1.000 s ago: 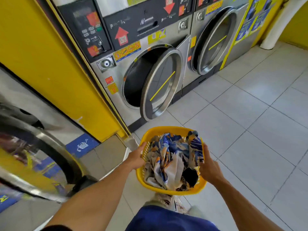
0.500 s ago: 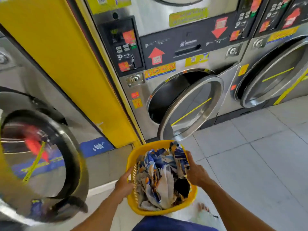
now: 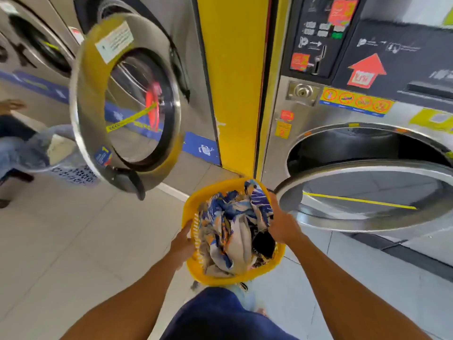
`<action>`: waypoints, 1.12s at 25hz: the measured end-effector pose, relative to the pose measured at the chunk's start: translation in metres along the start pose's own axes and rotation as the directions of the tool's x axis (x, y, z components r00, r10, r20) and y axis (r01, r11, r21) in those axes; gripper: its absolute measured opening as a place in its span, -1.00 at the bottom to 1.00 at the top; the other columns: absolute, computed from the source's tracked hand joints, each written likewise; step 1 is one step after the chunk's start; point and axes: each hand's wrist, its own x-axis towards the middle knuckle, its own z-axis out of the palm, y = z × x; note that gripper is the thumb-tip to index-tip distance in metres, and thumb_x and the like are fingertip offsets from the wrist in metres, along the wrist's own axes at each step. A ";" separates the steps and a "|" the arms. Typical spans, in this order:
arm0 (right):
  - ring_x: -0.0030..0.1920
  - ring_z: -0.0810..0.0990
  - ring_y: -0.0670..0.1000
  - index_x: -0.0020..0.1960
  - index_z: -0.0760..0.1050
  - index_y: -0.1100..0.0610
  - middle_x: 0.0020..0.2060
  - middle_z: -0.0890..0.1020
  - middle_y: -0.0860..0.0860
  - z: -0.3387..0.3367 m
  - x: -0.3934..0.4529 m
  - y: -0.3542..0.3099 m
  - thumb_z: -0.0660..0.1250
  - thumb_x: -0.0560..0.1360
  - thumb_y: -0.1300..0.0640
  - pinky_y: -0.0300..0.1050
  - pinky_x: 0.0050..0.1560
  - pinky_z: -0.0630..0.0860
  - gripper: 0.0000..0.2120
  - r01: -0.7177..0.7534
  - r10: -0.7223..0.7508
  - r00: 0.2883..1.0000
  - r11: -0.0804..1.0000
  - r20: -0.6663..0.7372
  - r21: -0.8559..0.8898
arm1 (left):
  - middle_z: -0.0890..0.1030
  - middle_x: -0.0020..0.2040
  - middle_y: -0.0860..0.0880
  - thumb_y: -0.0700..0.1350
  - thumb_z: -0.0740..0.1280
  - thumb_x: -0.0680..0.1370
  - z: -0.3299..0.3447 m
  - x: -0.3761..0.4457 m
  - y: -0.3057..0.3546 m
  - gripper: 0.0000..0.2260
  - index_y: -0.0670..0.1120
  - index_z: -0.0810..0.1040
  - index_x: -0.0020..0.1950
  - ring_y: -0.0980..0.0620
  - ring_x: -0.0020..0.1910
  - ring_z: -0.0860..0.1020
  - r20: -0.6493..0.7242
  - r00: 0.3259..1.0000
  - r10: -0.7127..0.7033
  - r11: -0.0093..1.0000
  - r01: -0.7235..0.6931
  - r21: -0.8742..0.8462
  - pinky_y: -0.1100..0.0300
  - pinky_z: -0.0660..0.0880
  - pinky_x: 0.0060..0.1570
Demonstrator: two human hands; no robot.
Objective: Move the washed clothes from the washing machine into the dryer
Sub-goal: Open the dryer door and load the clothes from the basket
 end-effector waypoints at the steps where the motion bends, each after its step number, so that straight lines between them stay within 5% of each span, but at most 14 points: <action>1: -0.39 0.50 0.00 0.59 -0.27 -0.04 -0.42 0.40 0.02 0.005 0.006 -0.003 0.30 0.55 0.22 -0.08 -0.29 0.58 -0.11 0.034 -0.033 0.999 0.999 0.029 -0.034 | 0.38 0.45 -0.15 -0.17 0.28 0.56 -0.002 -0.002 -0.007 -0.36 0.24 0.10 0.54 -0.18 0.25 0.50 -0.002 1.000 -0.025 0.999 0.025 -0.030 0.07 0.51 0.02; 7: -0.45 0.43 0.00 0.57 -0.34 -0.05 -0.47 0.38 0.06 0.025 0.061 -0.026 0.29 0.55 0.26 -0.08 -0.35 0.42 -0.08 0.170 -0.138 0.959 0.979 0.247 -0.114 | 0.34 0.48 -0.17 -0.34 0.30 0.47 -0.019 0.003 -0.037 -0.25 0.22 0.15 0.52 -0.09 0.18 0.47 -0.034 0.988 -0.153 0.980 0.148 -0.130 0.04 0.52 0.08; 11: -0.46 0.43 0.00 0.57 -0.40 -0.01 -0.47 0.39 0.06 0.028 0.090 -0.029 0.28 0.54 0.28 -0.14 -0.43 0.36 -0.05 0.170 -0.104 0.935 0.971 0.339 -0.170 | 0.27 0.52 -0.11 -0.19 0.35 0.51 -0.016 0.032 -0.037 -0.30 0.18 0.13 0.55 -0.16 0.35 0.39 -0.002 0.987 -0.160 0.984 0.160 -0.076 0.00 0.45 0.23; 16: -0.48 0.43 0.02 0.54 -0.45 -0.02 -0.46 0.43 0.09 0.028 0.133 -0.031 0.26 0.54 0.28 -0.16 -0.51 0.29 -0.04 0.185 -0.050 0.915 0.933 0.400 -0.308 | 0.33 0.50 -0.13 -0.27 0.23 0.51 -0.012 0.079 -0.030 -0.29 0.25 0.11 0.54 -0.10 0.13 0.48 0.002 0.965 -0.263 0.964 0.262 -0.041 0.26 0.42 -0.22; 22: -0.44 0.44 0.01 0.54 -0.46 0.09 -0.40 0.45 0.07 0.058 0.220 -0.029 0.28 0.55 0.24 -0.15 -0.50 0.25 -0.04 0.258 0.013 0.841 0.869 0.541 -0.422 | 0.51 0.33 -0.18 -0.27 0.22 0.51 0.027 0.120 -0.046 -0.31 0.18 0.11 0.56 -0.06 -0.04 0.51 -0.017 0.904 -0.427 0.891 0.417 -0.180 0.17 0.41 -0.10; 28: -0.42 0.44 0.00 0.57 -0.39 0.02 -0.36 0.45 0.09 0.130 0.316 -0.017 0.24 0.57 0.26 -0.14 -0.48 0.30 -0.11 0.409 -0.012 0.766 0.781 0.643 -0.472 | 0.39 0.45 -0.17 -0.29 0.25 0.39 0.096 0.182 -0.097 -0.15 0.31 0.03 0.53 -0.27 0.25 0.50 0.016 0.870 -0.493 0.795 0.458 -0.398 -0.18 0.57 0.07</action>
